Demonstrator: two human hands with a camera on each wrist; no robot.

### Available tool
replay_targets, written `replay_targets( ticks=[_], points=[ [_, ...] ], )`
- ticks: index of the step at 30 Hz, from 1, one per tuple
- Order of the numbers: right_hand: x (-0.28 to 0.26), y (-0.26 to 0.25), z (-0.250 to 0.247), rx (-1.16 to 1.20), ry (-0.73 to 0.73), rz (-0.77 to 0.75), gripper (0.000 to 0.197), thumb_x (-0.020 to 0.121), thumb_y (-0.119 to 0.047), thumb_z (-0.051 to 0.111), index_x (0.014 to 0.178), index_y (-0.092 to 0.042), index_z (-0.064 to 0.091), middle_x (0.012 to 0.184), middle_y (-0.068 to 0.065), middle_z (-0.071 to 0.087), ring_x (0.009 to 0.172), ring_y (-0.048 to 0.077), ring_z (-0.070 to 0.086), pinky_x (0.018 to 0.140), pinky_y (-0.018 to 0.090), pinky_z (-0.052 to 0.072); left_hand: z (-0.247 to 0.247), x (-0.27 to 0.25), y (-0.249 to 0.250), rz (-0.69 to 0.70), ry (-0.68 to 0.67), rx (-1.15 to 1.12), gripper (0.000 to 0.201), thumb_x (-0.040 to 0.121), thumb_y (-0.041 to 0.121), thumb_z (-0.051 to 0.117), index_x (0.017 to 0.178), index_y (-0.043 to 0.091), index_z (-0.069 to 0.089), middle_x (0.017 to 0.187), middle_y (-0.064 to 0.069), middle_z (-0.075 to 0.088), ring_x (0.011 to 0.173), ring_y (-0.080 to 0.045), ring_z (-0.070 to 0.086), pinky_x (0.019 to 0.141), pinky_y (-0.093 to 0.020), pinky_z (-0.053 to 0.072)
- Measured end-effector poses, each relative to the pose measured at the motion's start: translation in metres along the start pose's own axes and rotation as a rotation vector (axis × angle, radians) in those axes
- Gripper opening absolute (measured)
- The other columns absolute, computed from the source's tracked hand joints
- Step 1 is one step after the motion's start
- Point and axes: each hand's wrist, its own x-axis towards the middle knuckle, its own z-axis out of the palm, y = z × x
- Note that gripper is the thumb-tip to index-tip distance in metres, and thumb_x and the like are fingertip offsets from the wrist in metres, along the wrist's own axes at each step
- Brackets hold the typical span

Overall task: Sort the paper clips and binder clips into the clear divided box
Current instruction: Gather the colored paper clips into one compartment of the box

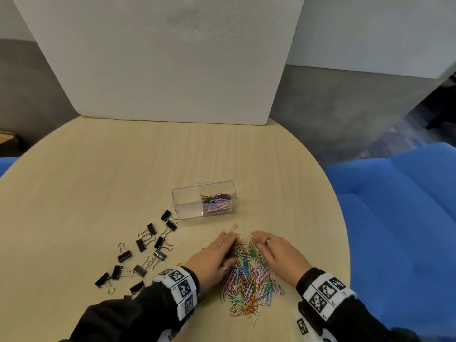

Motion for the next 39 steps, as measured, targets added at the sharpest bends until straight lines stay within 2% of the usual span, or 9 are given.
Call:
replay_targets(
  ticks=[2, 7, 12, 16, 20, 24, 31, 36, 39],
  points=[
    [-0.006, 0.011, -0.002, -0.048, 0.186, 0.129, 0.038, 0.1, -0.03, 0.03, 0.134, -0.021, 0.044, 0.136, -0.004, 0.046, 0.124, 0.014, 0.041, 0.103, 0.024, 0.031, -0.006, 0.006, 0.001, -0.01, 0.063, -0.029, 0.061, 0.098, 0.031, 0.037, 0.148, 0.025, 0.003, 0.157, 0.005, -0.001, 0.145, -0.01, 0.002, 0.116, -0.027, 0.012],
    [-0.006, 0.02, 0.012, -0.003, 0.137, 0.288, 0.036, 0.099, -0.026, 0.032, 0.128, -0.011, 0.049, 0.129, 0.002, 0.04, 0.119, 0.015, 0.036, 0.107, 0.026, 0.027, -0.005, 0.028, 0.007, 0.036, 0.044, 0.088, 0.061, 0.098, 0.026, 0.035, 0.149, 0.019, 0.003, 0.158, 0.001, -0.001, 0.145, -0.013, -0.006, 0.109, -0.02, -0.003],
    [-0.005, -0.002, 0.026, 0.178, 0.087, 0.143, 0.032, 0.099, -0.017, 0.034, 0.126, -0.011, 0.049, 0.123, 0.002, 0.046, 0.115, 0.009, 0.042, 0.105, 0.017, 0.027, -0.011, 0.02, 0.013, 0.141, 0.011, 0.052, 0.049, 0.095, 0.009, 0.033, 0.141, 0.024, 0.033, 0.147, -0.001, 0.038, 0.132, -0.018, 0.038, 0.108, -0.026, 0.029],
    [0.0, -0.008, 0.021, 0.218, 0.159, 0.113, 0.034, 0.098, -0.026, 0.037, 0.13, -0.018, 0.046, 0.129, -0.002, 0.042, 0.122, 0.013, 0.04, 0.105, 0.022, 0.03, -0.035, 0.004, 0.002, 0.138, 0.192, 0.009, 0.043, 0.095, 0.011, 0.038, 0.135, 0.027, 0.043, 0.137, 0.007, 0.049, 0.123, -0.012, 0.047, 0.104, -0.025, 0.035],
    [0.009, -0.015, 0.02, -0.025, 0.015, 0.082, 0.069, 0.084, -0.056, 0.051, 0.142, -0.029, 0.026, 0.143, -0.006, 0.025, 0.129, 0.017, 0.025, 0.106, 0.037, 0.029, -0.07, -0.007, -0.001, 0.218, 0.521, 0.018, 0.037, 0.091, 0.006, 0.048, 0.123, 0.023, 0.056, 0.123, 0.005, 0.059, 0.112, -0.013, 0.054, 0.095, -0.023, 0.04],
    [0.017, -0.026, 0.027, -0.062, -0.053, 0.047, 0.082, 0.069, -0.064, 0.062, 0.139, -0.038, 0.029, 0.144, -0.01, 0.022, 0.128, 0.017, 0.022, 0.105, 0.041, 0.028, -0.104, -0.003, -0.012, 0.161, 0.767, 0.136, 0.036, 0.087, 0.014, 0.058, 0.122, 0.019, 0.057, 0.121, -0.001, 0.059, 0.115, -0.024, 0.051, 0.101, -0.039, 0.035],
    [0.019, -0.038, 0.04, 0.023, -0.029, 0.02, 0.06, 0.065, -0.047, 0.075, 0.119, -0.037, 0.05, 0.123, -0.011, 0.037, 0.115, 0.011, 0.031, 0.099, 0.032, 0.032, -0.115, 0.01, -0.031, -0.22, 0.413, 0.146, 0.082, 0.079, 0.062, 0.052, 0.145, 0.025, 0.021, 0.15, 0.0, 0.027, 0.141, -0.023, 0.016, 0.115, -0.056, 0.007],
    [0.023, -0.041, 0.038, 0.136, -0.058, 0.032, 0.036, 0.076, -0.032, 0.071, 0.11, -0.026, 0.059, 0.113, -0.005, 0.052, 0.11, 0.014, 0.043, 0.098, 0.029, 0.037, -0.103, 0.013, -0.037, -0.2, 0.334, -0.004, 0.085, 0.076, 0.053, 0.063, 0.143, 0.022, 0.022, 0.141, -0.004, 0.039, 0.13, -0.026, 0.03, 0.106, -0.043, 0.033],
    [0.027, -0.042, 0.033, 0.162, -0.066, 0.054, 0.034, 0.079, -0.029, 0.069, 0.111, -0.021, 0.063, 0.112, -0.001, 0.059, 0.108, 0.015, 0.05, 0.096, 0.028, 0.039, -0.095, 0.009, -0.04, -0.162, 0.341, -0.047, 0.074, 0.082, 0.033, 0.065, 0.141, 0.021, 0.023, 0.135, -0.003, 0.042, 0.124, -0.023, 0.036, 0.102, -0.034, 0.034]
  ],
)
